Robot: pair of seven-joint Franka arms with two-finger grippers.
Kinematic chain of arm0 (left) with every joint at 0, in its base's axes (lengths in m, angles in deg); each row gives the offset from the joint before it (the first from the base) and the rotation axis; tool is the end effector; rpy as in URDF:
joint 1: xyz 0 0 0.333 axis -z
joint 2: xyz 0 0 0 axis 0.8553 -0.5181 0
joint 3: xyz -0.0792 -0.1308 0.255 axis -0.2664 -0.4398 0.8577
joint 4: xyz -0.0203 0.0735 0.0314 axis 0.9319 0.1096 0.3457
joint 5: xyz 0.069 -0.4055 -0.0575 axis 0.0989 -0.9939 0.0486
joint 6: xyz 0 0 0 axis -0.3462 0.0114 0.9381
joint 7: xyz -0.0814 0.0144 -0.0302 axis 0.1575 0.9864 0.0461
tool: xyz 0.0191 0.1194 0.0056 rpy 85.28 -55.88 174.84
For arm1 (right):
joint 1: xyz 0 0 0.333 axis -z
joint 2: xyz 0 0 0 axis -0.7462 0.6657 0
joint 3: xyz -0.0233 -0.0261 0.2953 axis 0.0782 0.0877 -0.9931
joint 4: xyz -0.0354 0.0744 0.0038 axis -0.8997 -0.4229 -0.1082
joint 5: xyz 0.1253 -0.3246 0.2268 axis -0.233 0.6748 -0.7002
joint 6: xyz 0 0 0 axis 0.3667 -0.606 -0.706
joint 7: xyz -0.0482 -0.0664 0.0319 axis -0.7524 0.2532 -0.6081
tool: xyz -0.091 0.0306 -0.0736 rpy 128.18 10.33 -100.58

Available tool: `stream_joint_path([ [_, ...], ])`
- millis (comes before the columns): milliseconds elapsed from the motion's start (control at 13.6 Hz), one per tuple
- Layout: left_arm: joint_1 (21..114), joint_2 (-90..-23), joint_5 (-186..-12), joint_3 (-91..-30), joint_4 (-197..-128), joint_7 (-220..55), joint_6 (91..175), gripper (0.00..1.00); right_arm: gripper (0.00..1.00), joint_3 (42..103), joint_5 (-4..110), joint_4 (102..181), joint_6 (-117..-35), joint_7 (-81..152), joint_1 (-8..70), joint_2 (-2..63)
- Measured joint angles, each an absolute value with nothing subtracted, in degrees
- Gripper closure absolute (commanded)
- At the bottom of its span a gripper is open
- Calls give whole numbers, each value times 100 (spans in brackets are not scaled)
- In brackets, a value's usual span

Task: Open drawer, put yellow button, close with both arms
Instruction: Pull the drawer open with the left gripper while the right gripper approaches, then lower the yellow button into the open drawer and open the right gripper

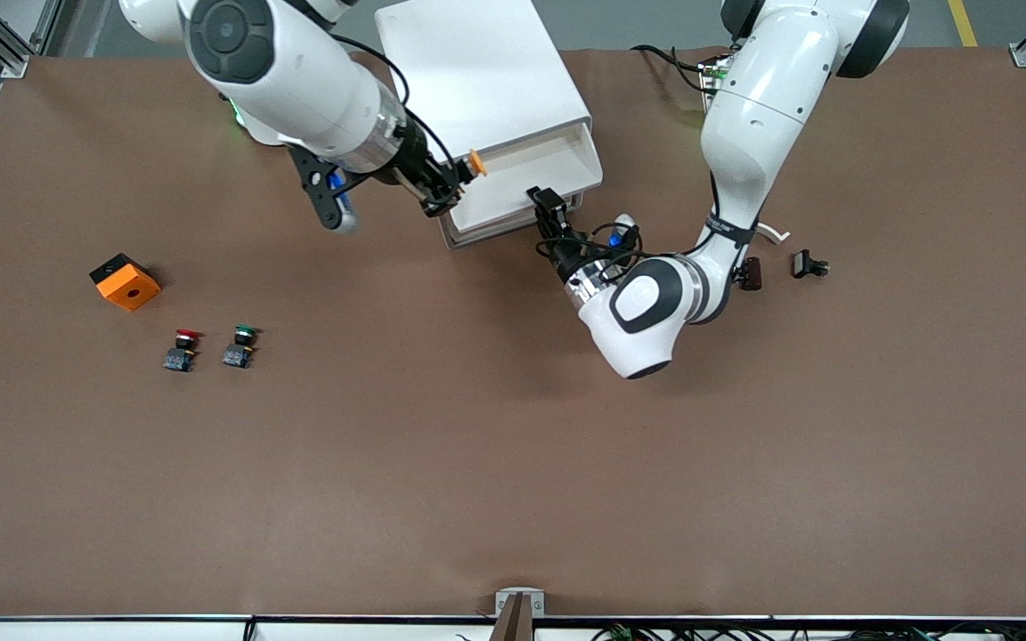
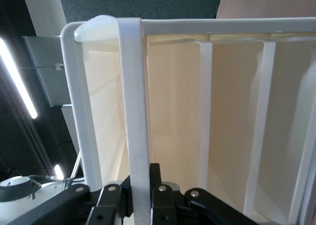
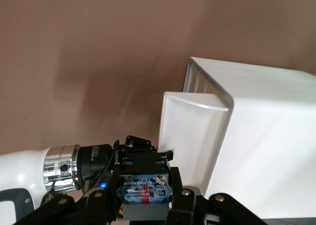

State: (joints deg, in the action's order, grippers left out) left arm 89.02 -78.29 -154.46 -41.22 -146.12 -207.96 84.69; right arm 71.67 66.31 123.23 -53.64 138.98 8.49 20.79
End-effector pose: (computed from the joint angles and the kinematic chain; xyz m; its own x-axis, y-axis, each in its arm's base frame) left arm 0.4824 -0.4214 0.1991 -0.4702 0.8823 -0.0236 0.0847 0.0185 -0.9962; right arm 0.5014 0.4166 0.5362 0.3763 -0.8490 -0.3710 -0.8958 -0.4356 0.0881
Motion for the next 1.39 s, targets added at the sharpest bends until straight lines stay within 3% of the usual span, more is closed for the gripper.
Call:
stream_joint_path([
  [294,8769,-7833,-15447,-4118,-14557,-20788,8501,100,76,7166,6731,12323,-5564,14243,530,2277],
  [440,8742,-7842,-15447,-4117,-14528,-20783,8513,83,76,7165,6788,12323,-5585,14288,406,2357],
  [587,8698,-7870,-15447,-4113,-14449,-20765,8552,11,76,7165,6823,12325,-5587,14310,336,2432],
  [661,8651,-7889,-15447,-4093,-14389,-20745,8596,0,76,7166,6831,12326,-5587,14313,314,2473],
  [1394,7879,-7874,-15414,-4031,-13594,-20728,8509,0,77,7164,7129,12402,-5739,14318,-114,3020],
])
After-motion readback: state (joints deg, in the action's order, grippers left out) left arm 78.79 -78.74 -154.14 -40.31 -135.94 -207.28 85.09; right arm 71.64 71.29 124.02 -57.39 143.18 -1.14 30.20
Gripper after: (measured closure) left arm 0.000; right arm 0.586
